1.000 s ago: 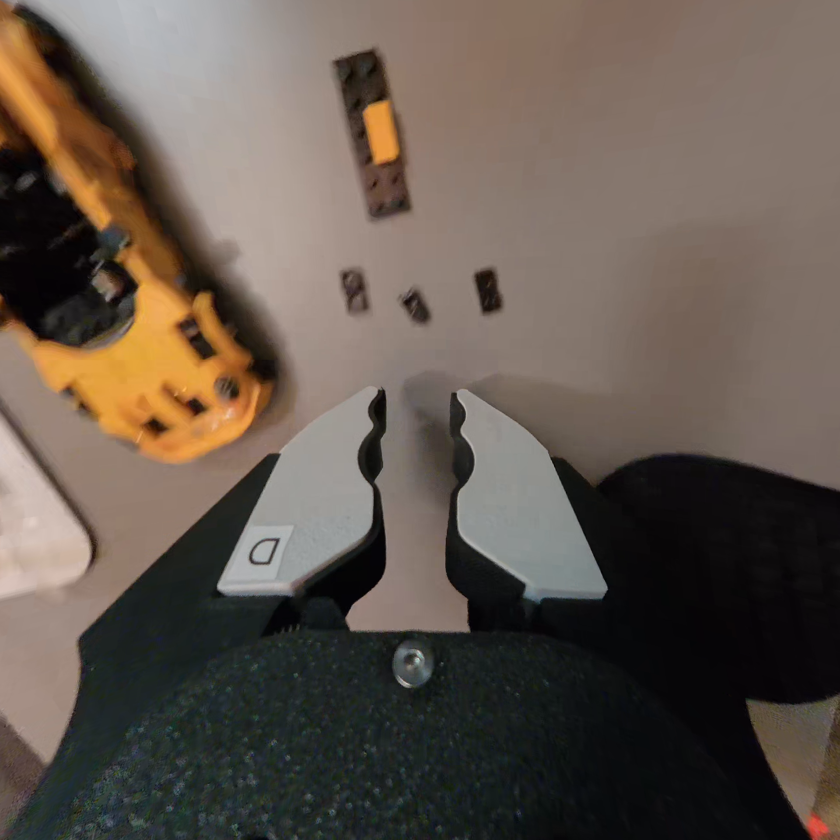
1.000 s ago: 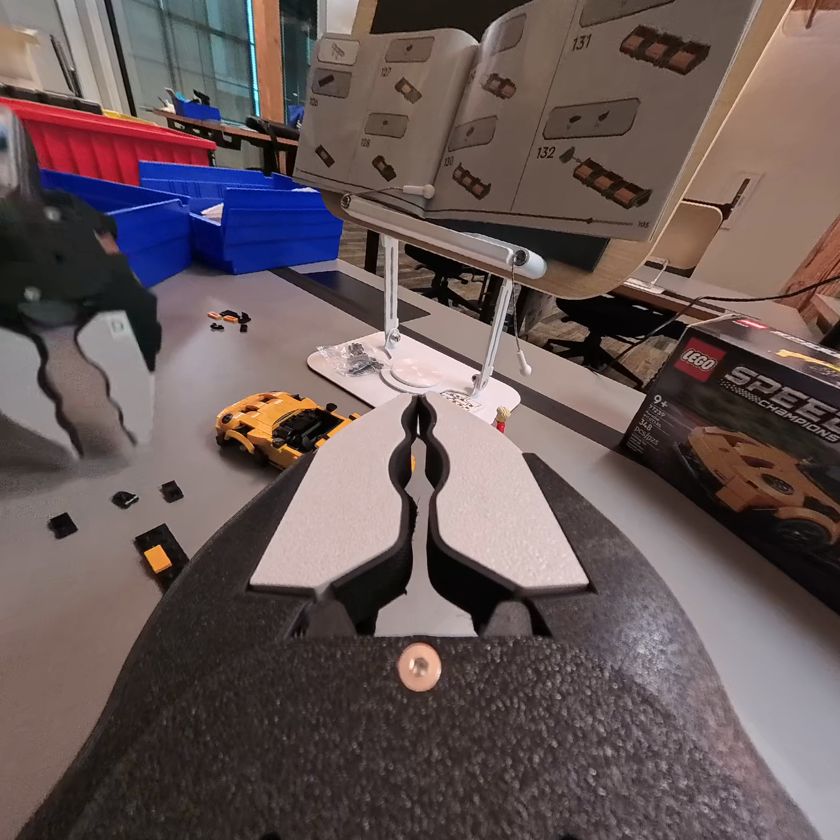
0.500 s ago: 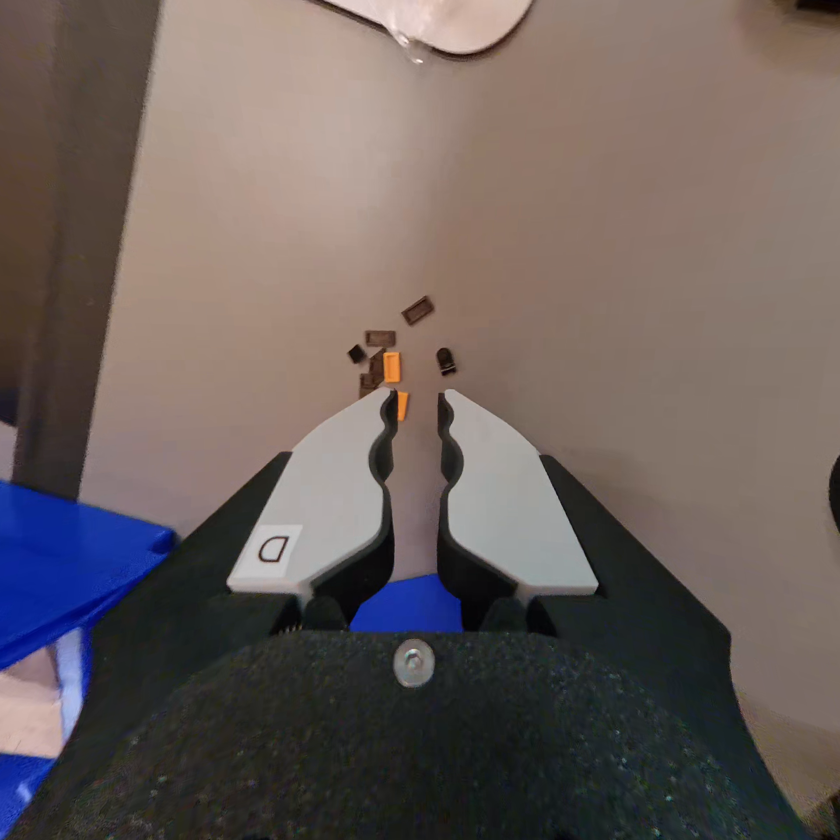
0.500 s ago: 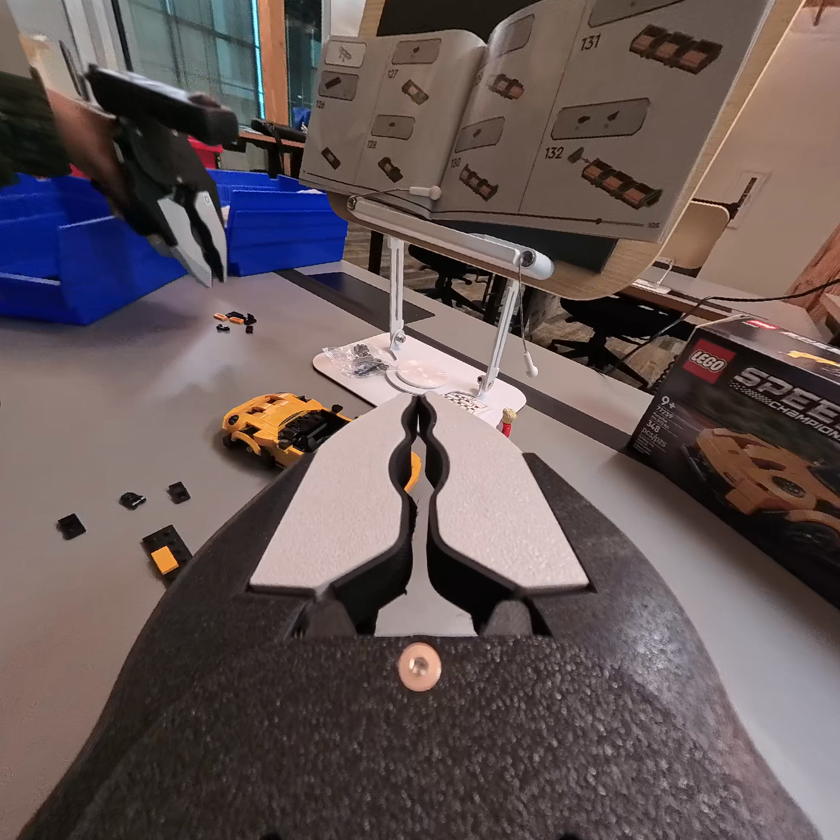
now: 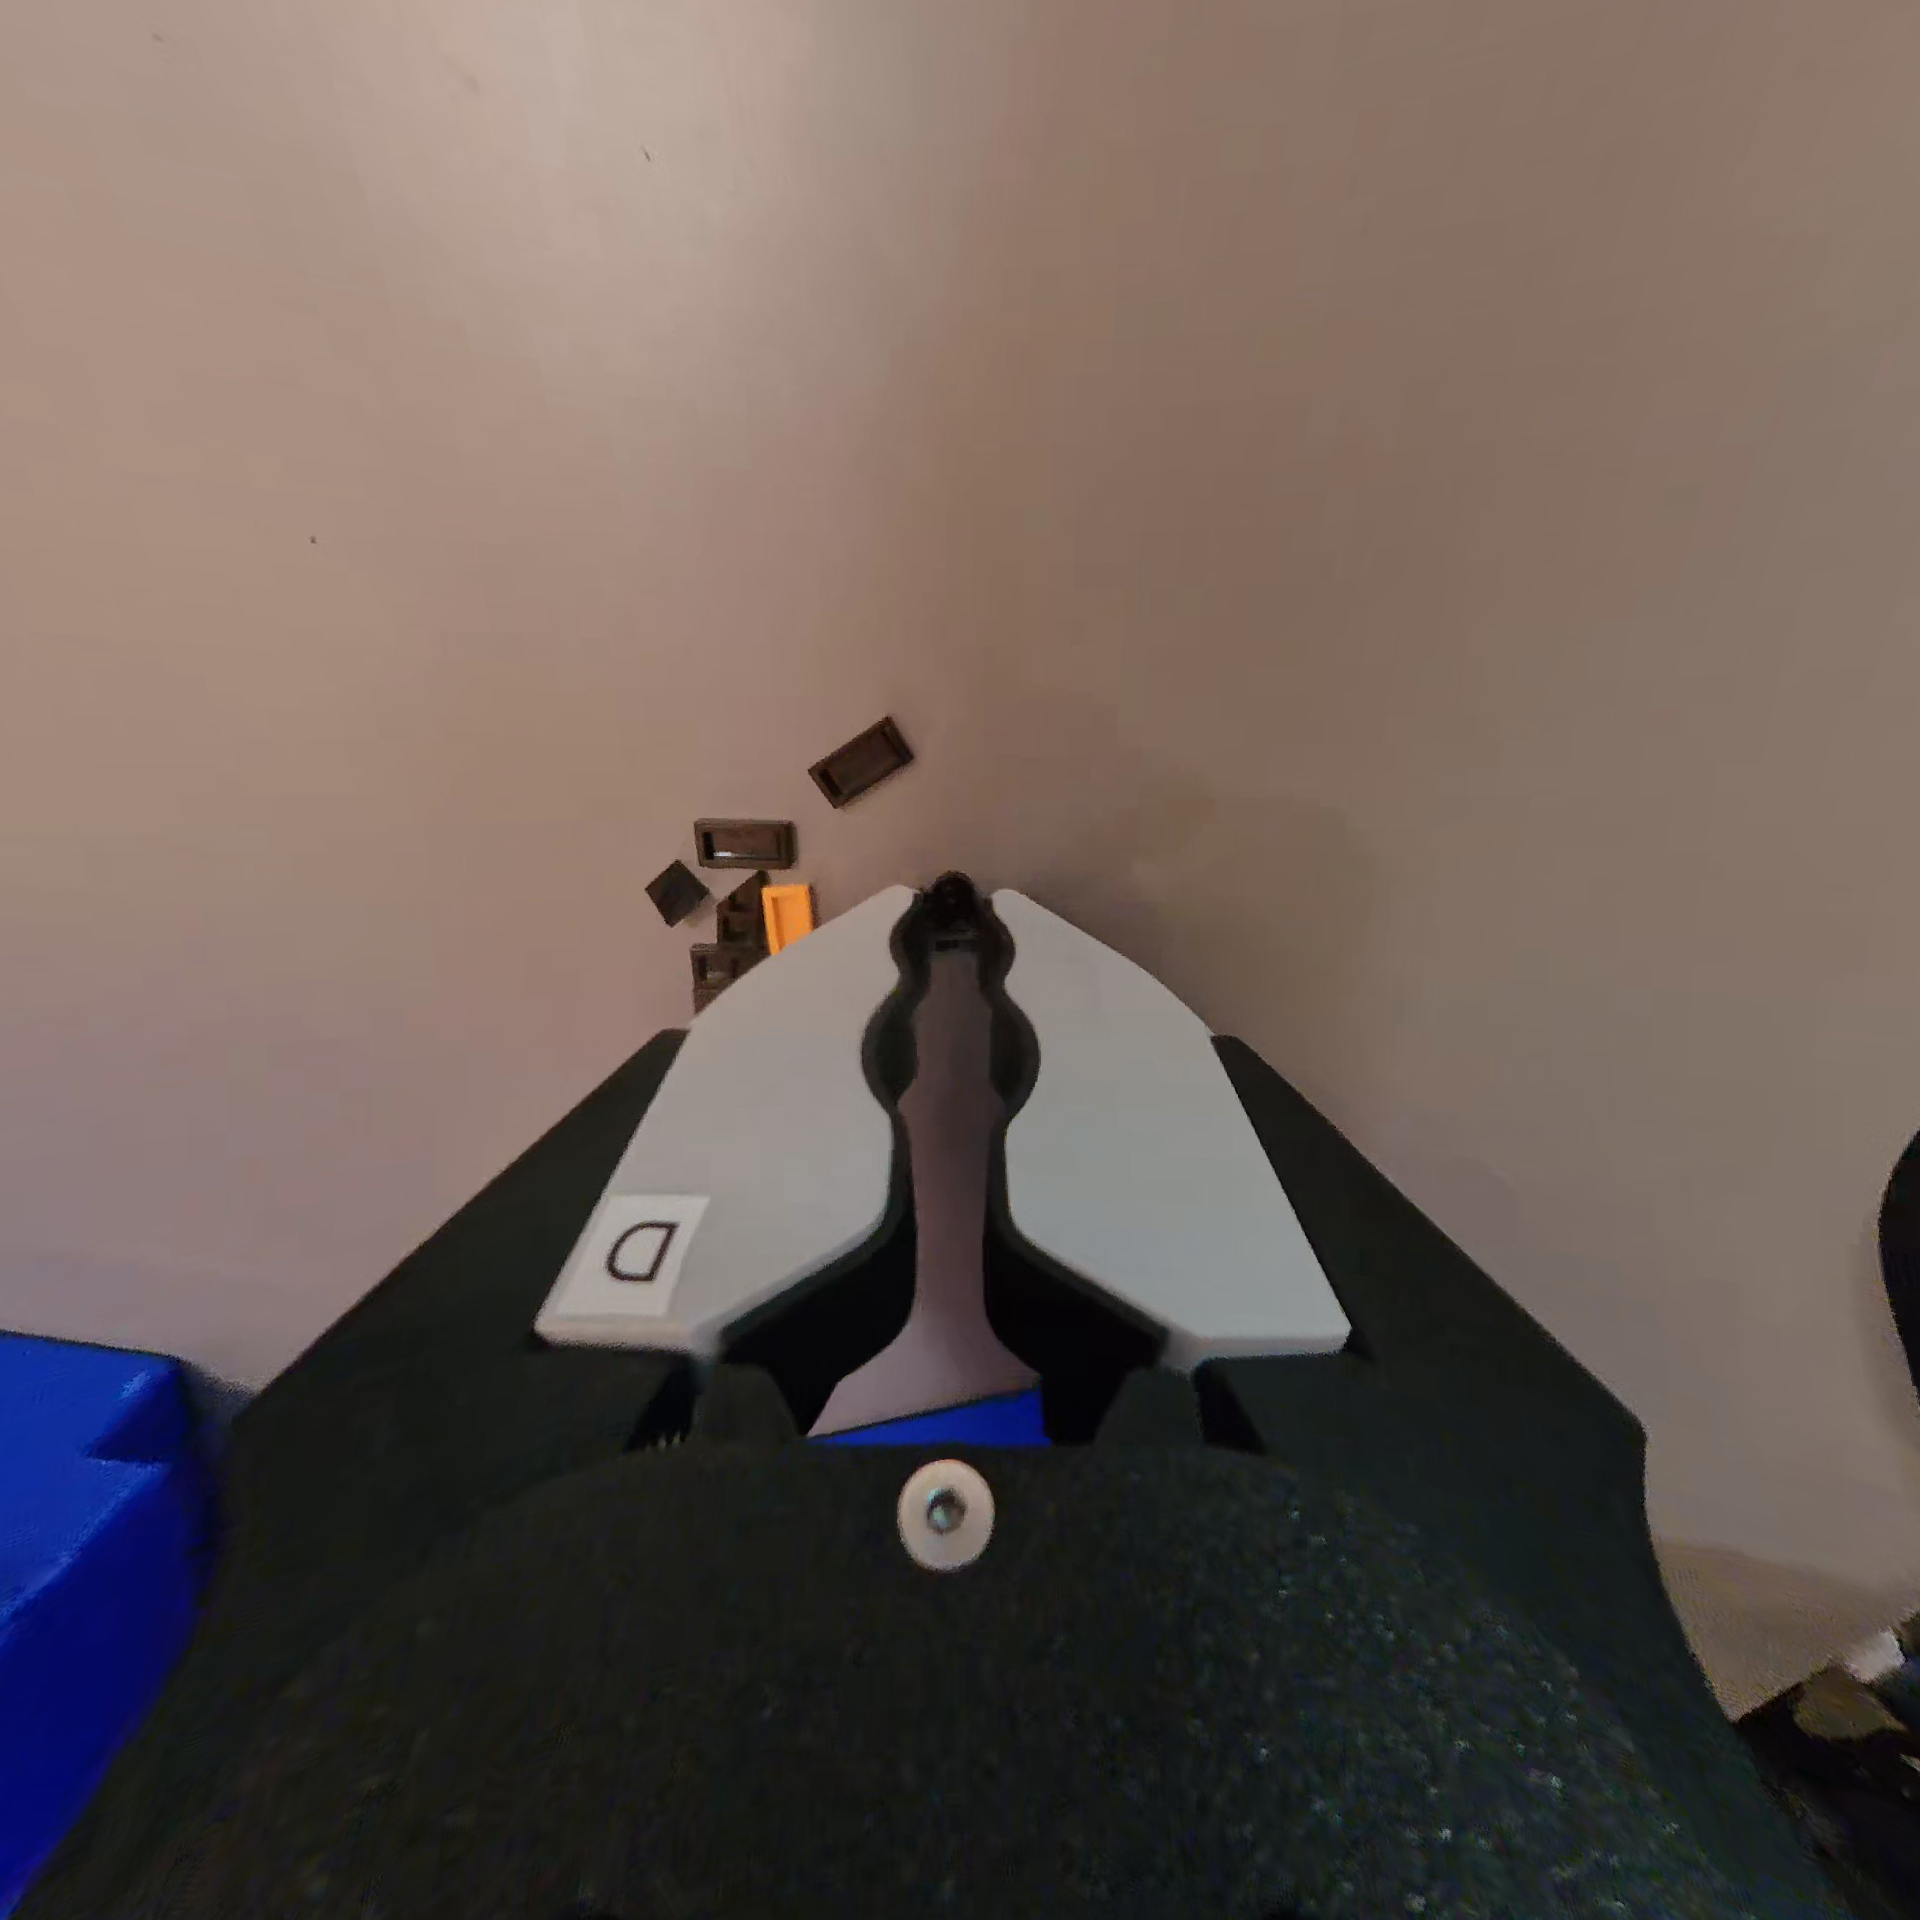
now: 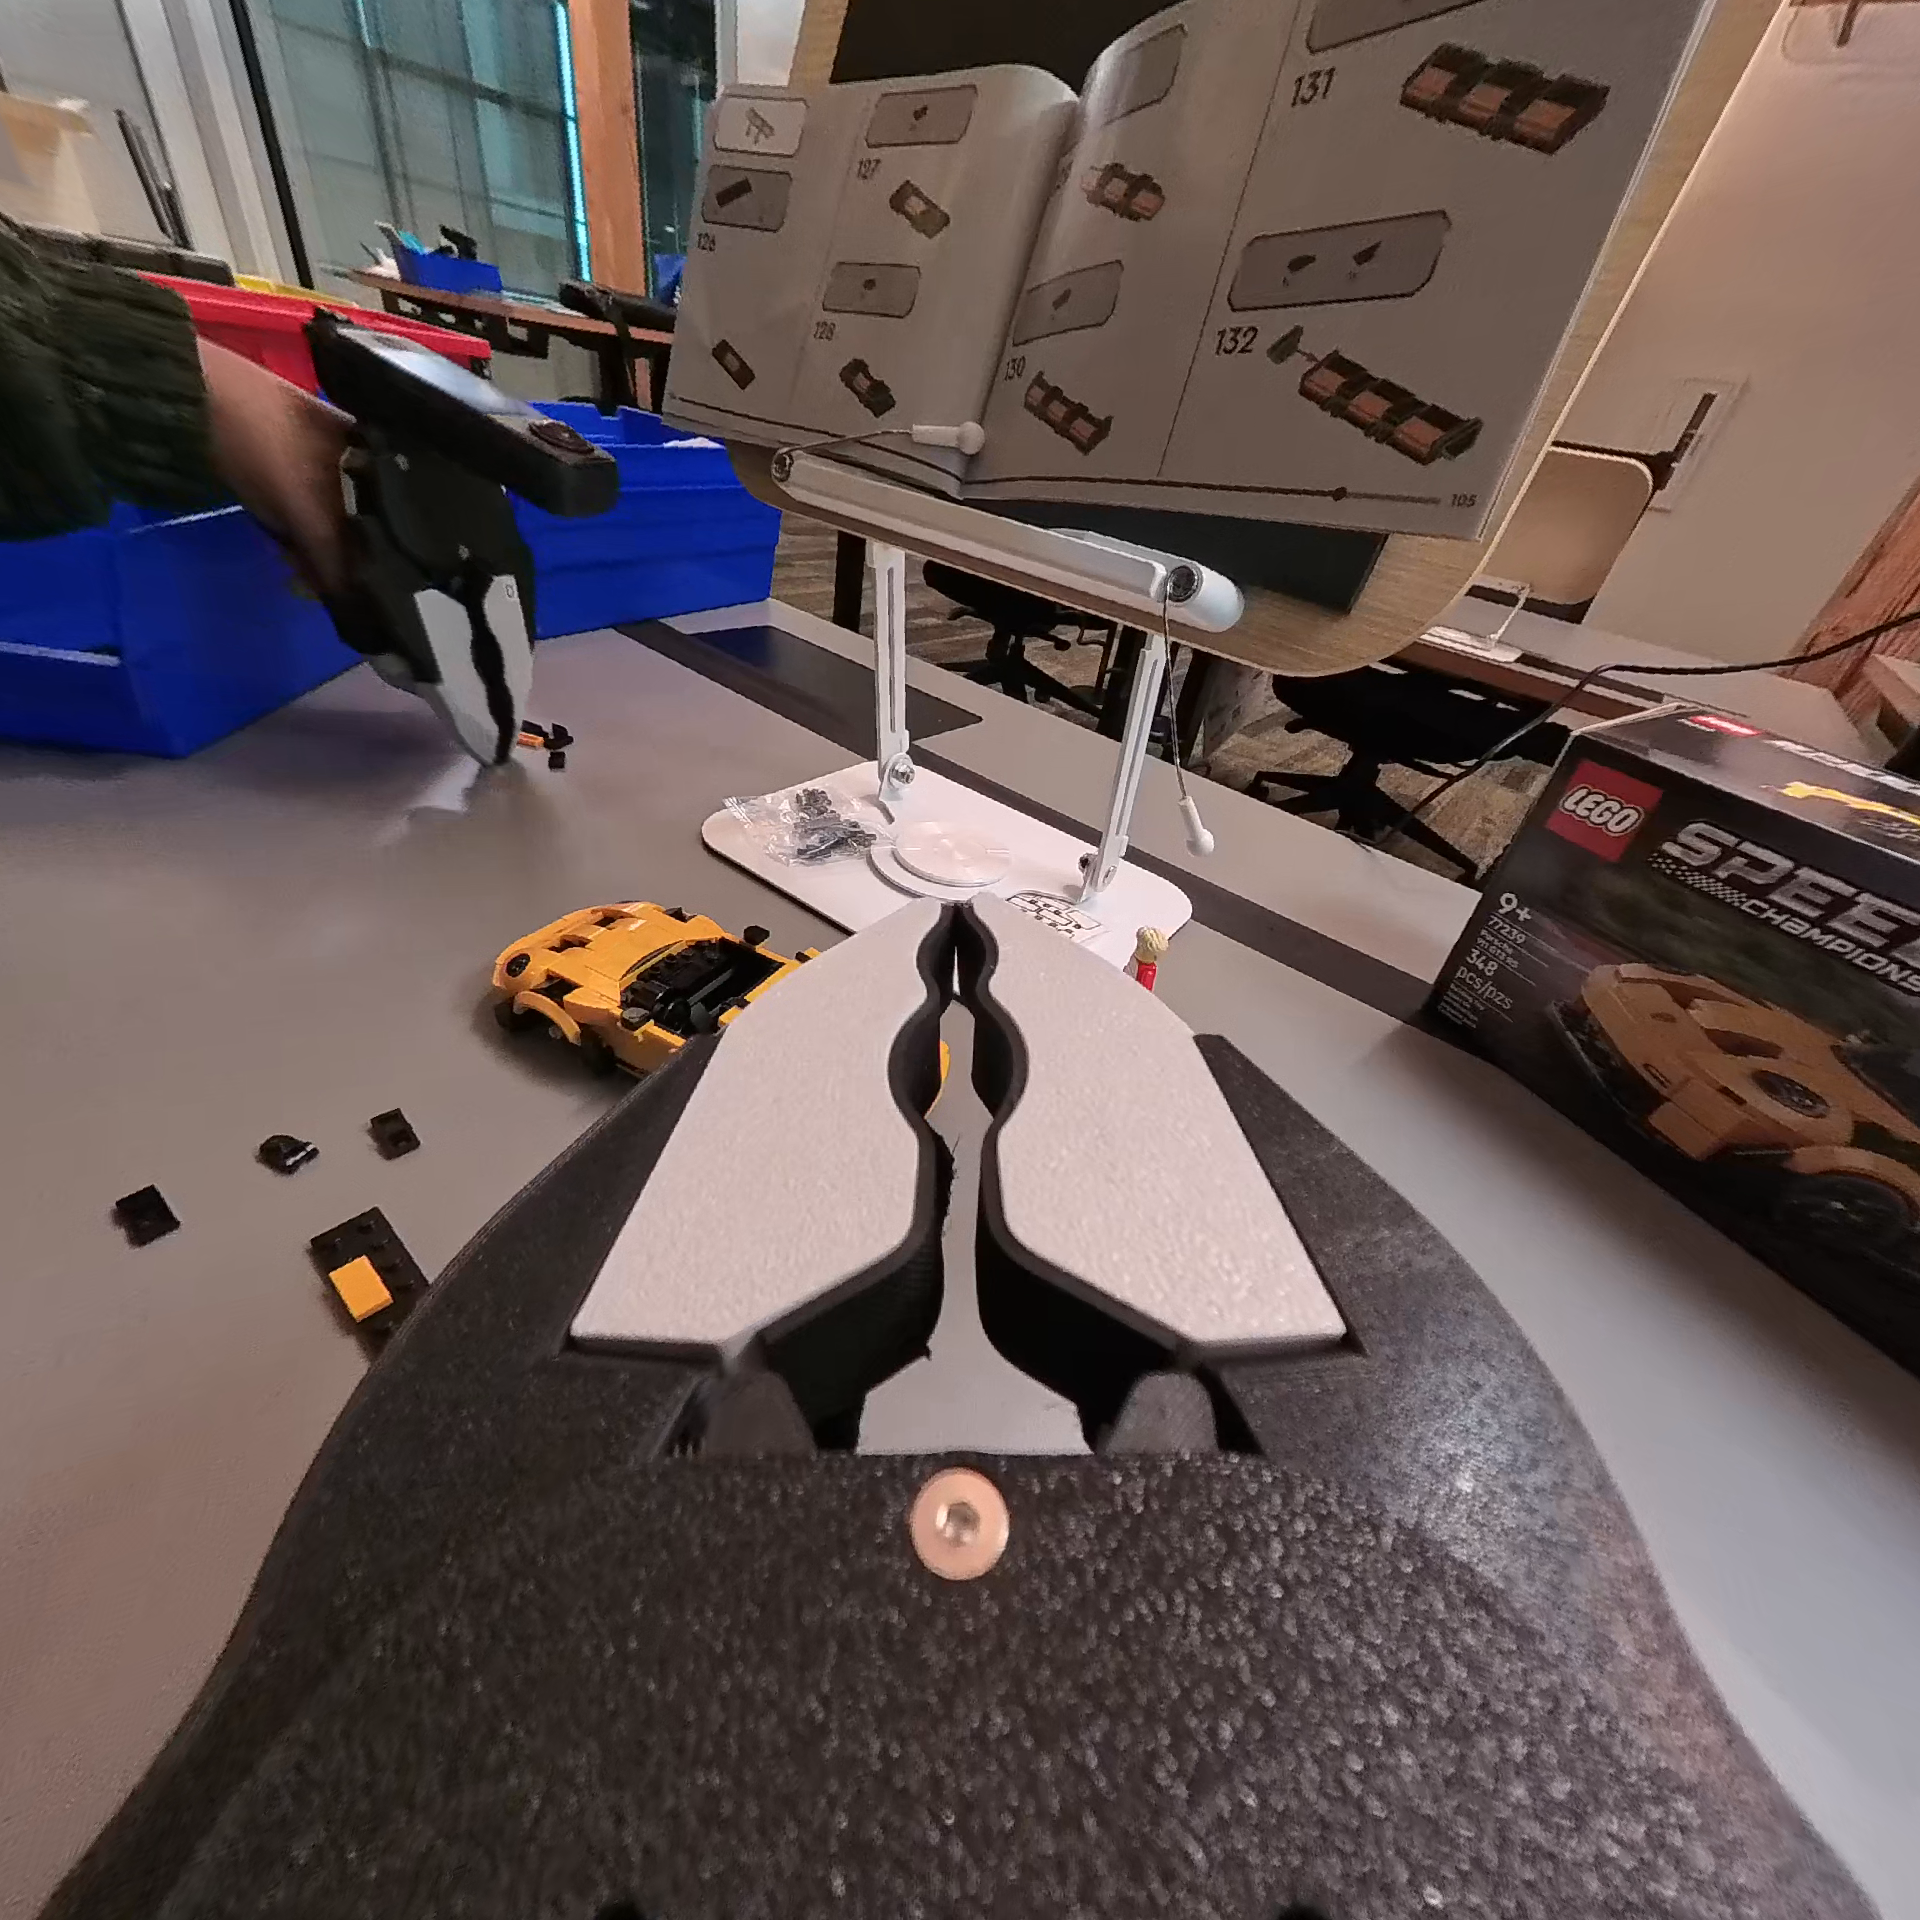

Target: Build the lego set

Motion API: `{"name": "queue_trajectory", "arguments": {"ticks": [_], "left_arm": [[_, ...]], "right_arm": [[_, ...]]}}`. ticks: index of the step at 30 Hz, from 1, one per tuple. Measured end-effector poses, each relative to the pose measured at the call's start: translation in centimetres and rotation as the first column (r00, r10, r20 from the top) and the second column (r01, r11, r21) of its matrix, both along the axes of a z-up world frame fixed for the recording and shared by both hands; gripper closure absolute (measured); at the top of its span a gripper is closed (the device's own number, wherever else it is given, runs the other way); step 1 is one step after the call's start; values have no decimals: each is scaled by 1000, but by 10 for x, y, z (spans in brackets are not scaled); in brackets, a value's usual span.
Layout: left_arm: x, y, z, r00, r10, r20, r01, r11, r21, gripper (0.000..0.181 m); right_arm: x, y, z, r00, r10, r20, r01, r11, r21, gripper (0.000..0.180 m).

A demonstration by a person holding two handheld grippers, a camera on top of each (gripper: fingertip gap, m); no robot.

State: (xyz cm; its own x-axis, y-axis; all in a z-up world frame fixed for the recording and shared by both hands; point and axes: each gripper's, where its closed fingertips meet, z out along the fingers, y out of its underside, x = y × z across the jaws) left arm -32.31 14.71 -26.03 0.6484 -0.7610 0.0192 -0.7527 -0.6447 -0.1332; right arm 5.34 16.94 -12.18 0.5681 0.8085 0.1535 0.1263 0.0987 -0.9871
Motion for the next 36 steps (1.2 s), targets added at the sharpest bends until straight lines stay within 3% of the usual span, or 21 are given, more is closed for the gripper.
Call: {"name": "queue_trajectory", "arguments": {"ticks": [5,10,14,17,25,30,33,36], "left_arm": [[20,-14,10,999,-37,-6,37,999,-4,173],[153,-65,49,946,-301,124,281,947,158,173],[254,-100,39,894,-387,227,326,908,263,173],[291,-110,24,878,-407,251,344,903,259,173],[303,-125,2,871,-456,184,421,885,200,173],[307,-127,5,860,-473,191,427,873,238,159],[313,-123,20,844,-465,268,381,871,311,160],[318,-110,55,803,-423,420,247,878,411,160]], "right_arm": [[1,0,1,1000,-3,0,3,1000,3,180],[0,-1,1,1000,3,-4,-3,1000,3,180],[-1,-4,4,1000,5,0,-5,1000,21,180],[-1,-5,6,1000,3,-2,-3,1000,30,180],[0,-11,14,1000,12,-8,-11,998,61,180],[0,-12,15,1000,13,-6,-12,998,69,180],[1,-12,17,1000,9,-9,-9,997,77,180],[2,-11,18,1000,6,-16,-5,997,77,180]]}}
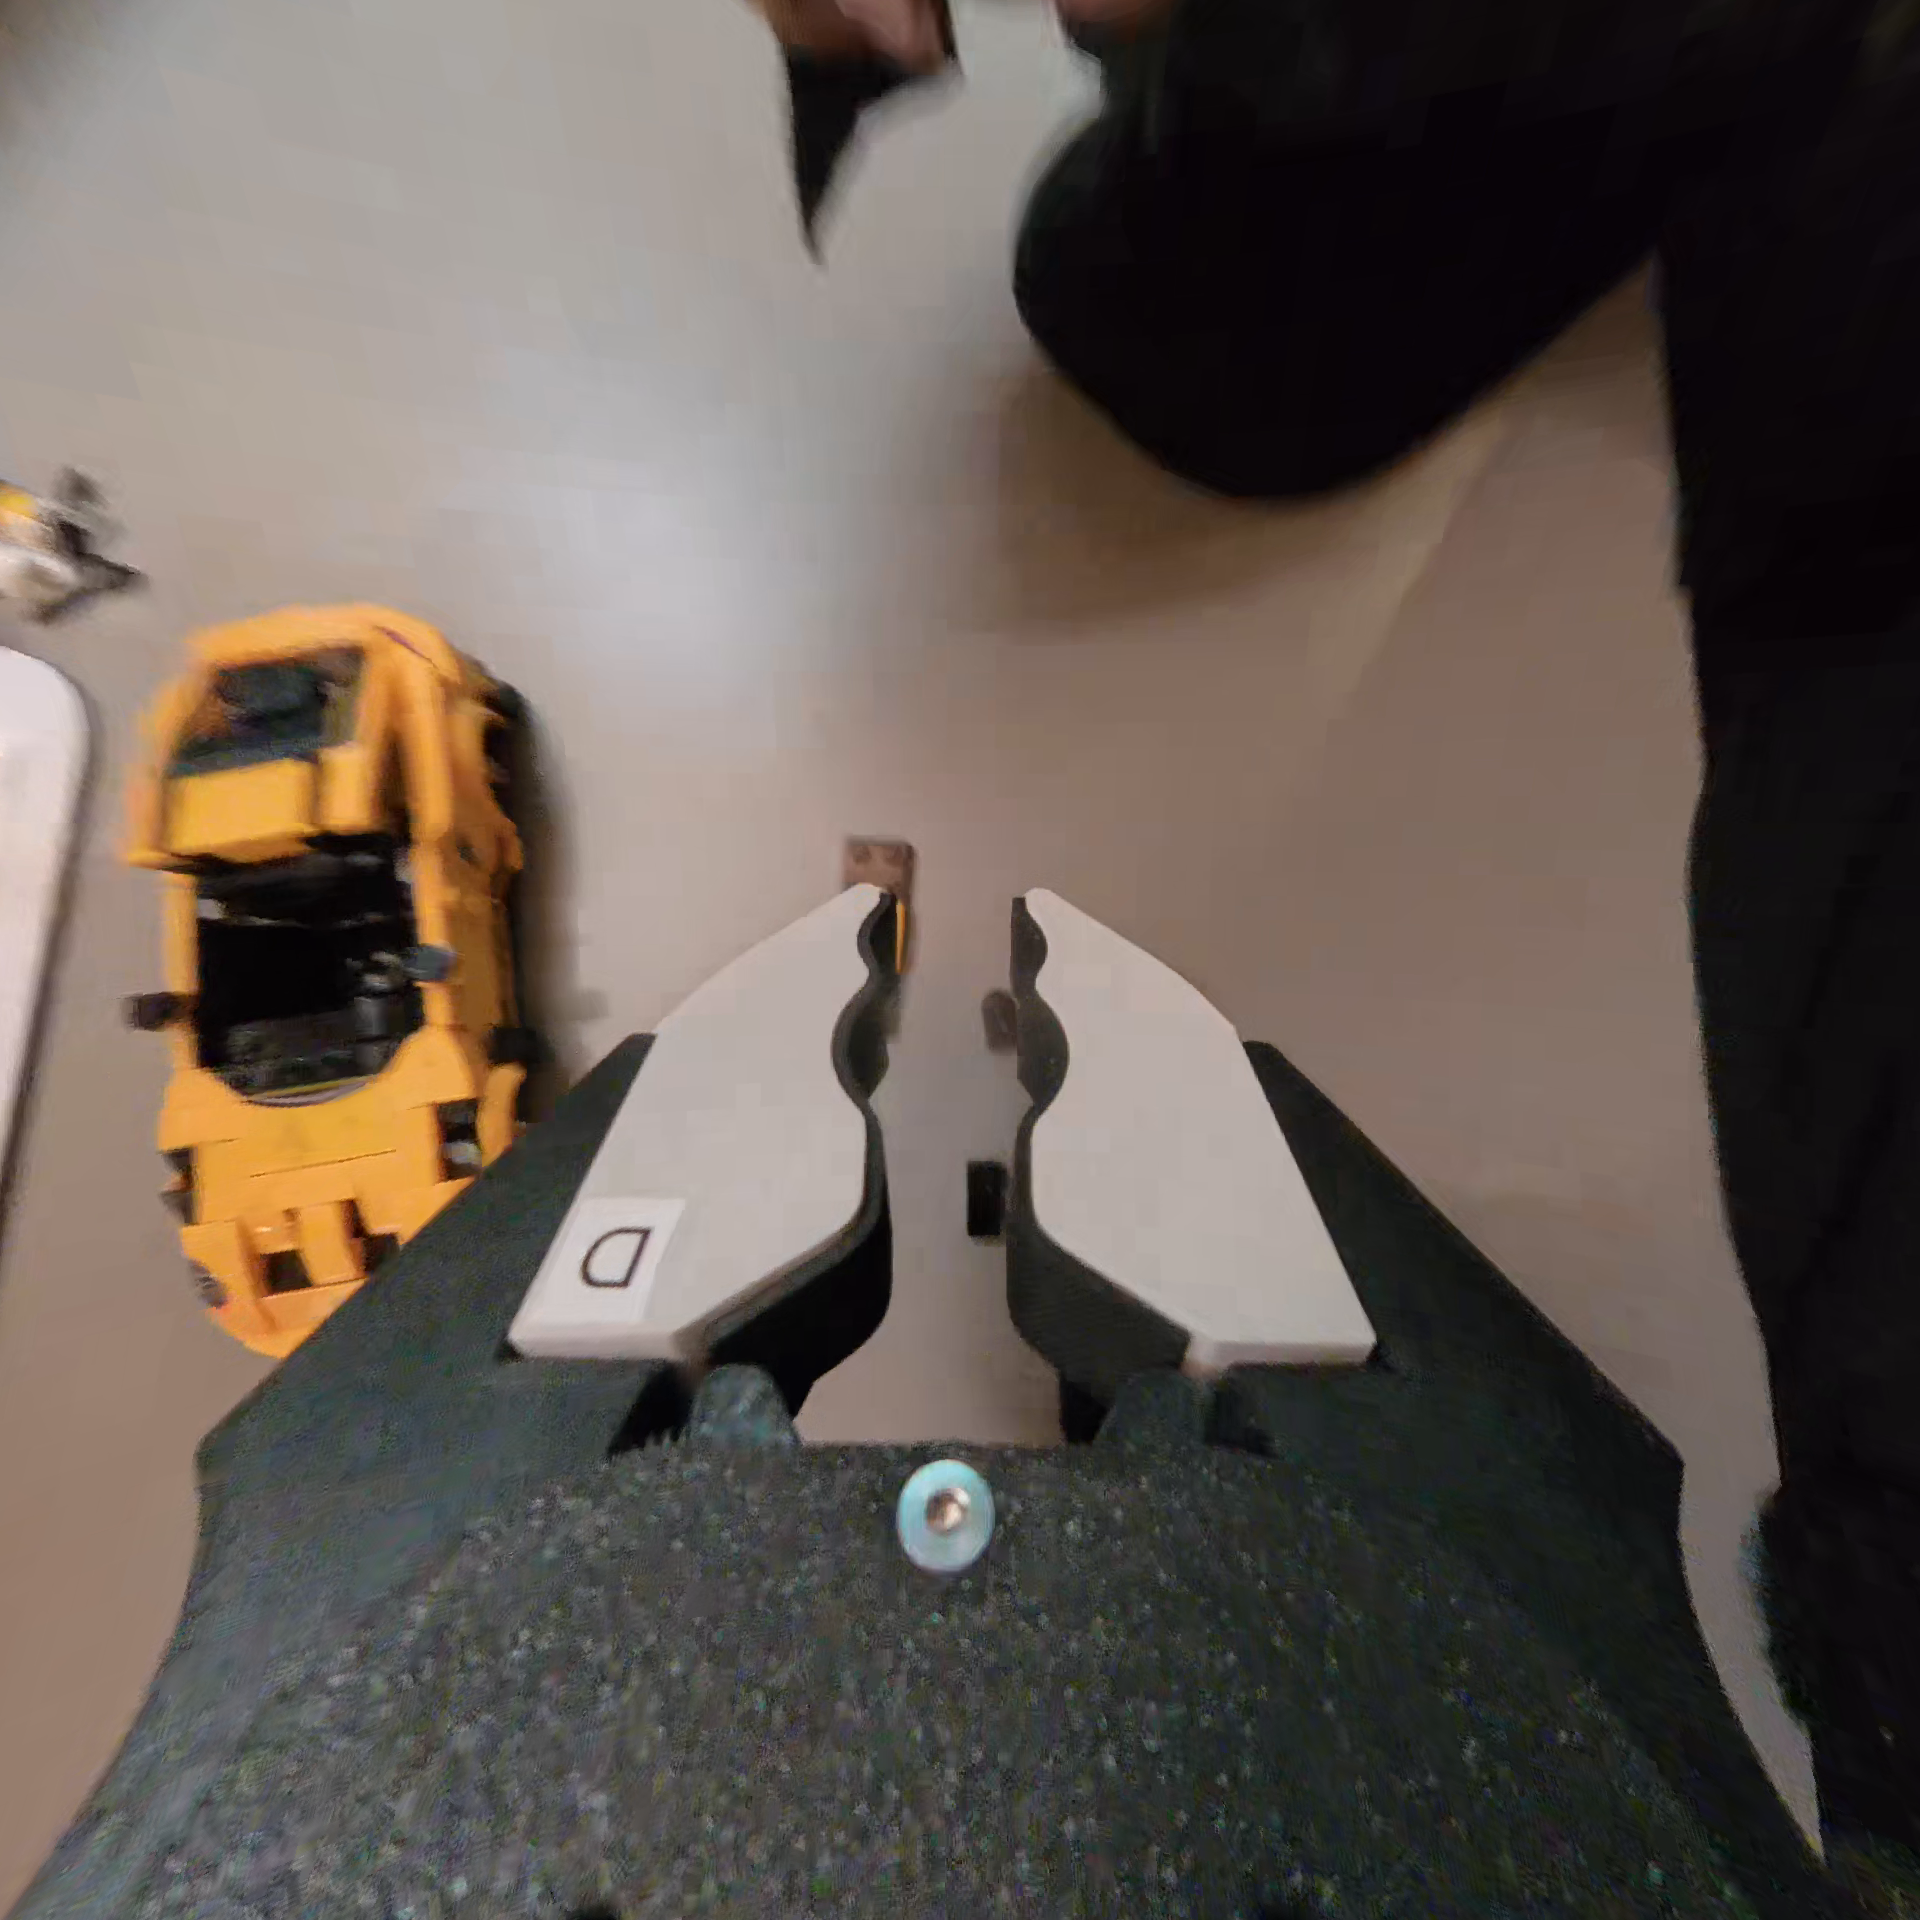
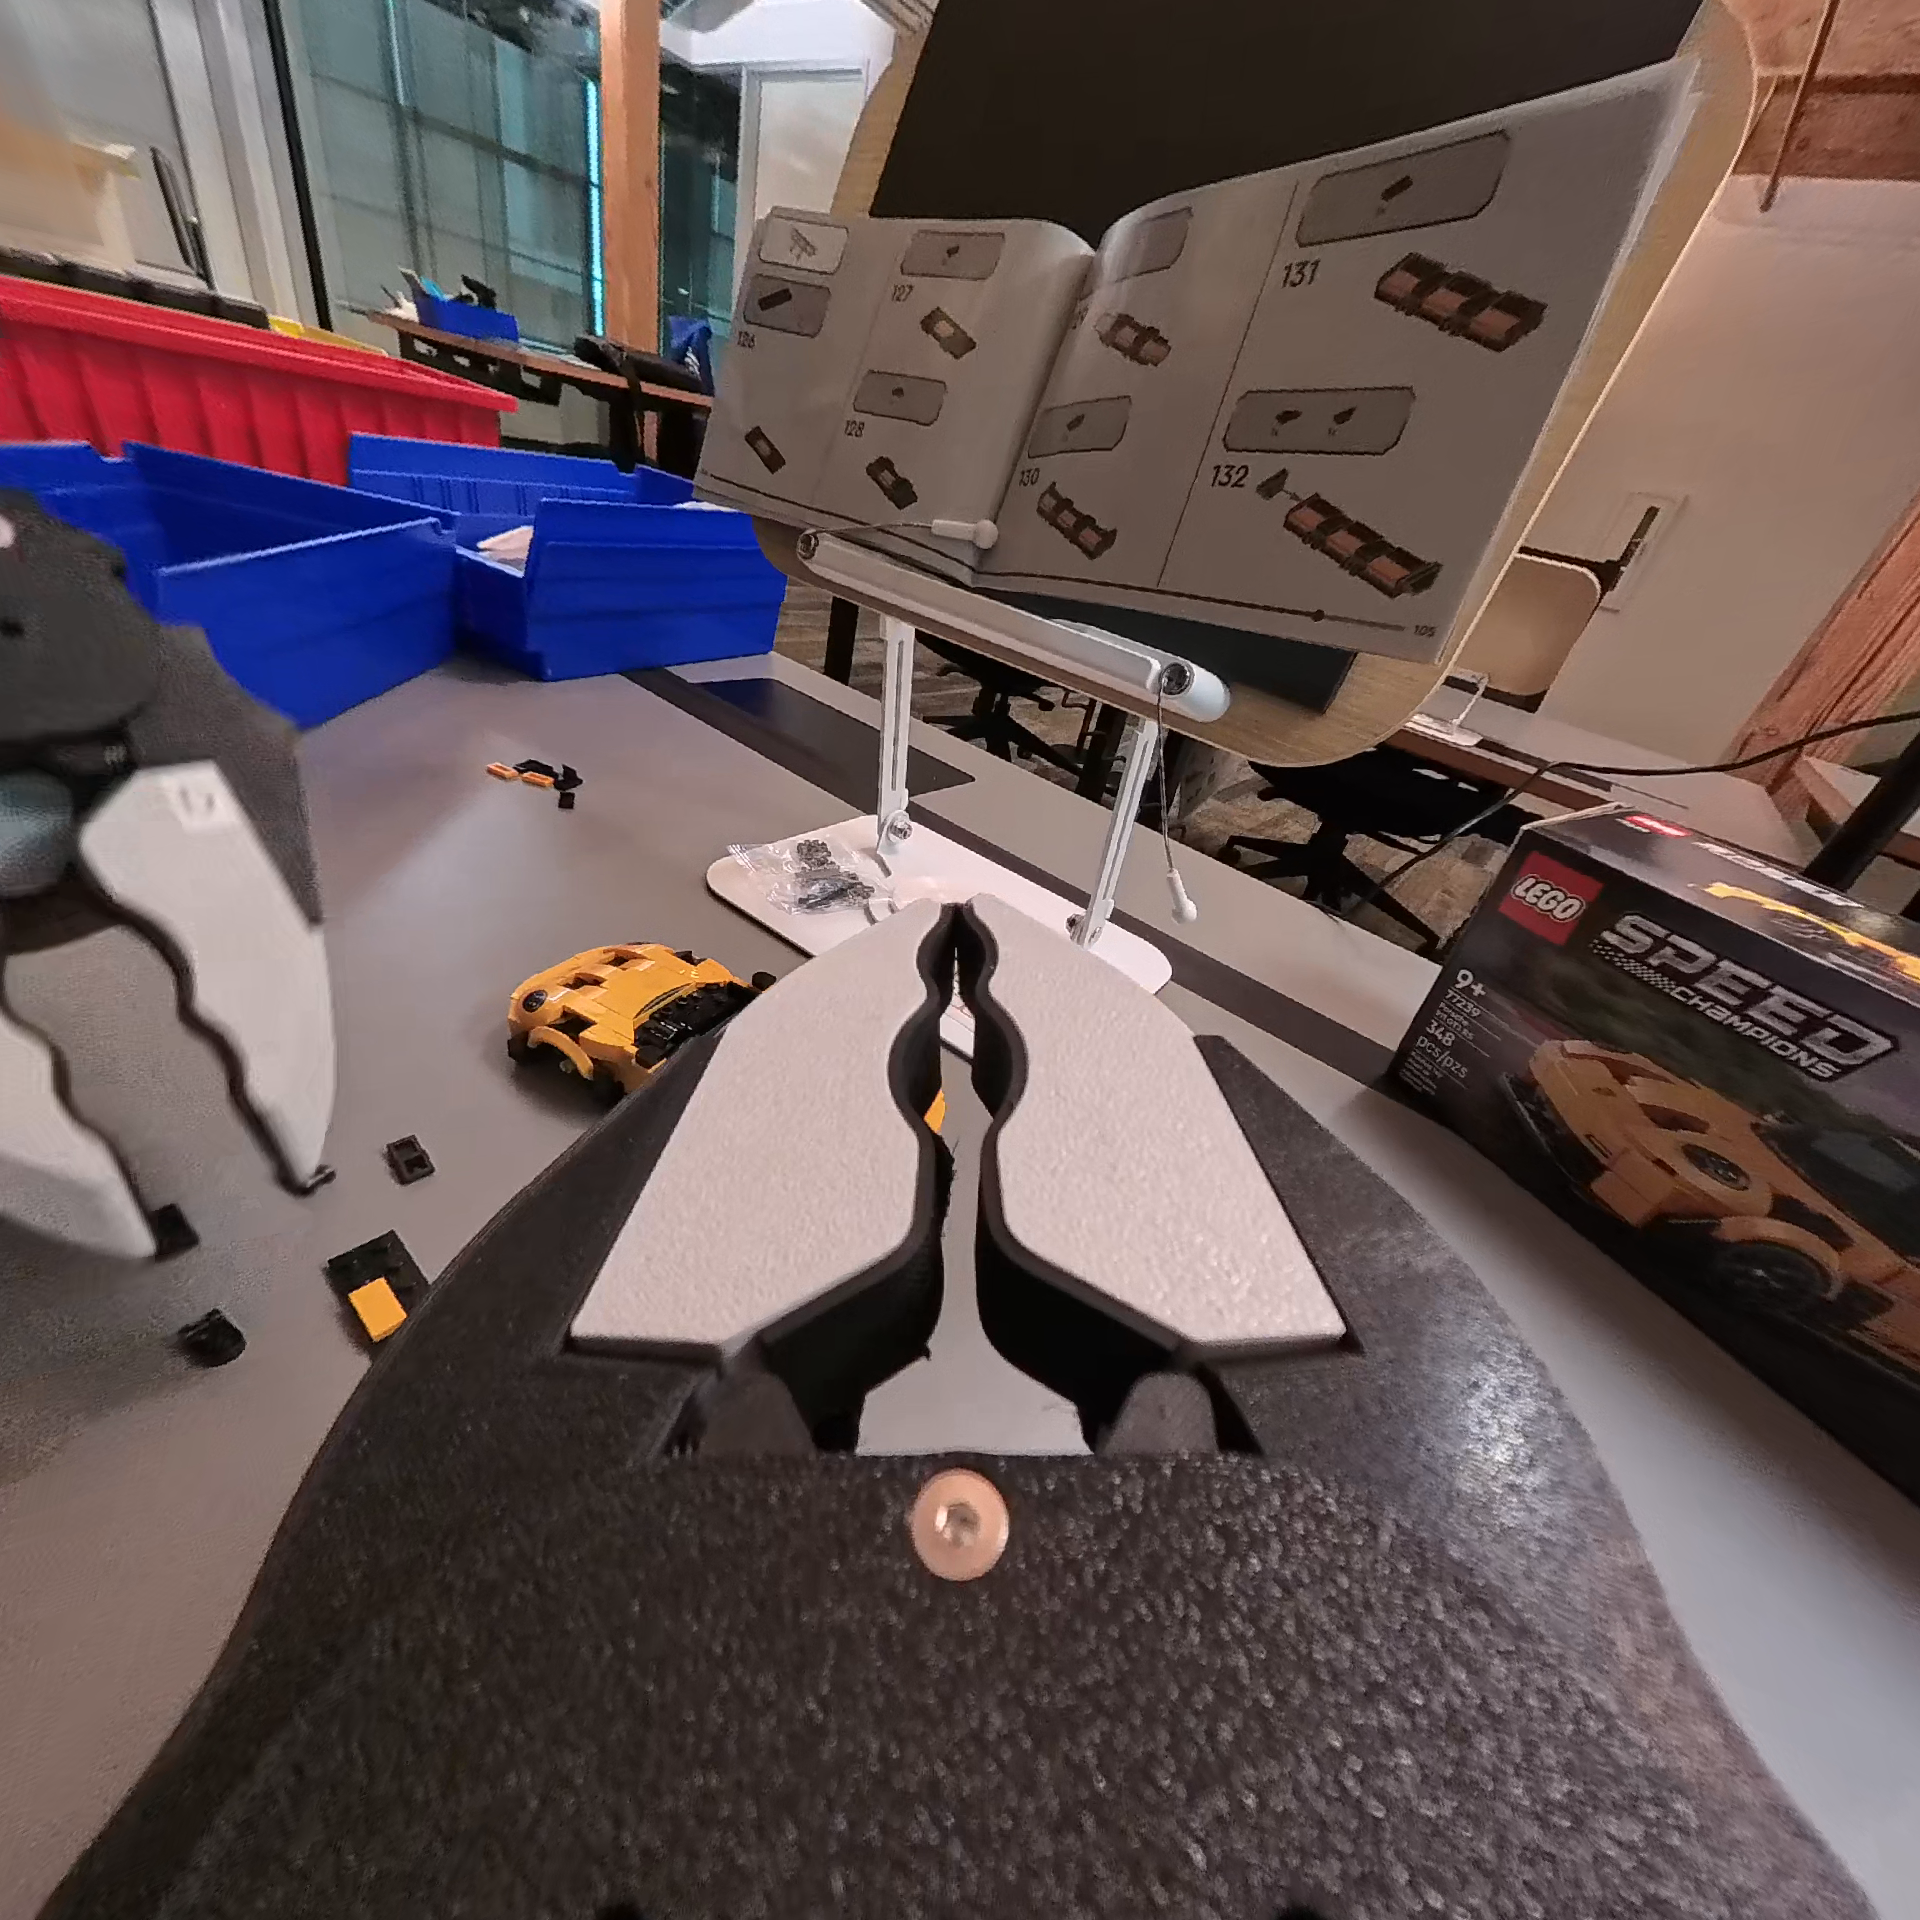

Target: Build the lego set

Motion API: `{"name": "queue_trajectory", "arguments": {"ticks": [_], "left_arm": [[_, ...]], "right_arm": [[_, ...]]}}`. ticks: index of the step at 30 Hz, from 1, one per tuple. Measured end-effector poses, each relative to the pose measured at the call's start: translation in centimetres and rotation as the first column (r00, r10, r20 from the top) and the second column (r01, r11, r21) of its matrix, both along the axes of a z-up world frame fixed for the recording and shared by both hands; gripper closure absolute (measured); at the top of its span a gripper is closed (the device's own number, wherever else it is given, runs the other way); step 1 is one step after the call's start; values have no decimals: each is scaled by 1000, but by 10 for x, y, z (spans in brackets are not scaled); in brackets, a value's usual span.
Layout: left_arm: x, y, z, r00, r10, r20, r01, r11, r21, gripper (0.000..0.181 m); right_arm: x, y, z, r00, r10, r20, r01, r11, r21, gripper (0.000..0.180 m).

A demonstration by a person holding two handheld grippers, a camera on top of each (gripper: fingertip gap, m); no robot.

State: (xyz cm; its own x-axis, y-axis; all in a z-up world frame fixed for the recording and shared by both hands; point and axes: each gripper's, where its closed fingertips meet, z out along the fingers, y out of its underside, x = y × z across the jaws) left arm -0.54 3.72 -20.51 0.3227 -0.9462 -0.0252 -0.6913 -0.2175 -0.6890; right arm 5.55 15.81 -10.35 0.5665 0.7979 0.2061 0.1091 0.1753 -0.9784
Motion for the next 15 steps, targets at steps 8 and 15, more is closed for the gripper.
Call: {"name": "queue_trajectory", "arguments": {"ticks": [8,15], "left_arm": [[-35,56,120,819,216,532,-390,889,240,177],[-80,82,150,656,346,670,-664,686,297,181]], "right_arm": [[2,0,4,1000,-17,-11,17,1000,4,180],[1,3,-3,1000,-19,4,19,1000,1,180]]}}
